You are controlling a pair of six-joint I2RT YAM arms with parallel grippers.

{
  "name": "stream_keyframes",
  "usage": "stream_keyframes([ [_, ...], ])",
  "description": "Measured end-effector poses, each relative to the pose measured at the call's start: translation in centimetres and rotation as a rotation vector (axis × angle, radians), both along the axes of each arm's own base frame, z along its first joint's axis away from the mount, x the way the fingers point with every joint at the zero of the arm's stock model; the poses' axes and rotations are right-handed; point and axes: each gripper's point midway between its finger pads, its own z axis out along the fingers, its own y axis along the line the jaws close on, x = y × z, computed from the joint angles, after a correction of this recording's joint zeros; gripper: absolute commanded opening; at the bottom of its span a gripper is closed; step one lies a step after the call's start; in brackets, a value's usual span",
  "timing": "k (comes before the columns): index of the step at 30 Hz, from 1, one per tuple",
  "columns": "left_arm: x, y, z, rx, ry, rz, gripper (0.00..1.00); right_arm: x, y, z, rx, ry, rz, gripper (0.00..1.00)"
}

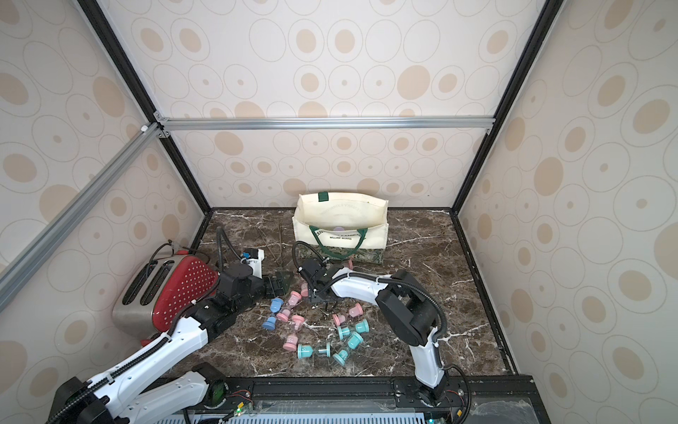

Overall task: Put the hourglass into the canvas bag
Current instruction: Pick up the hourglass from the center of the board.

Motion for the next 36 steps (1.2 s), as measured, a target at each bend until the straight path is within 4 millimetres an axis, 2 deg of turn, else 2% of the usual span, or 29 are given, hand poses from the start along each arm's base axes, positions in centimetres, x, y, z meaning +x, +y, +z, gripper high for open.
stream_keyframes([
  [5, 0.1, -0.3, -0.3, -0.001, 0.010, -0.010, 0.97, -1.3, -2.3, -0.3, -0.064, 0.020, -0.002, 0.73],
  [9, 0.2, -0.4, 0.0, -0.007, -0.002, -0.012, 0.98, -1.8, -1.4, -0.3, -0.012, 0.054, 0.016, 0.78],
  [14, 0.5, -0.5, 0.8, -0.010, -0.020, -0.013, 0.97, -1.7, -0.8, -0.2, 0.009, 0.060, 0.020, 0.78],
  [30, 1.1, -0.8, 1.2, 0.000, -0.023, -0.018, 0.98, 0.3, -1.7, -1.0, -0.061, 0.015, 0.025, 0.56],
  [36, 1.2, -0.9, 1.4, -0.002, -0.026, -0.019, 0.97, 0.4, -1.4, -1.2, -0.047, 0.018, 0.029, 0.55],
])
